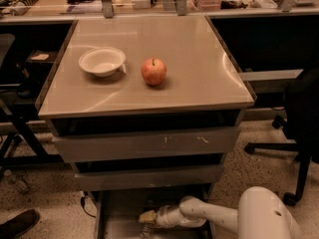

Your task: Place water bottle into bottom drawer

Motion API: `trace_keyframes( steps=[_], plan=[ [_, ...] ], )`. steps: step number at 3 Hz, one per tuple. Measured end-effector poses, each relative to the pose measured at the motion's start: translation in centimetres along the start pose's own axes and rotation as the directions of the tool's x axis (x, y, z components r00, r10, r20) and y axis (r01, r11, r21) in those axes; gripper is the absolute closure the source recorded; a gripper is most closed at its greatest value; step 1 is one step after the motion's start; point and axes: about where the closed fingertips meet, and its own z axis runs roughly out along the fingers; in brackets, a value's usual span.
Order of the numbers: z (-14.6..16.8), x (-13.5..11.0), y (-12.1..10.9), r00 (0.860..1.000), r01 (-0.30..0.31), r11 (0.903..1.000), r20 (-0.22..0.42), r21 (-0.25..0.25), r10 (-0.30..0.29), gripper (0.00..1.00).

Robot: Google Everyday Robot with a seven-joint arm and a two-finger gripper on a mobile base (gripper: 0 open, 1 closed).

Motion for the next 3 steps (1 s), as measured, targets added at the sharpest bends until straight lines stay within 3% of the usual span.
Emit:
trace_keyframes(
  steps=[1, 2, 3],
  plan=[
    [0.01, 0.01, 0.00, 1.000, 0.000, 1.0000, 0.000, 0.000, 0.000, 0.11],
    [0.01, 0.01, 0.00, 1.000, 0.000, 1.0000, 0.000, 0.000, 0.000, 0.00],
    [0.01, 0.01, 0.00, 1.000, 0.000, 1.0000, 0.000, 0.000, 0.000, 0.00]
  ],
)
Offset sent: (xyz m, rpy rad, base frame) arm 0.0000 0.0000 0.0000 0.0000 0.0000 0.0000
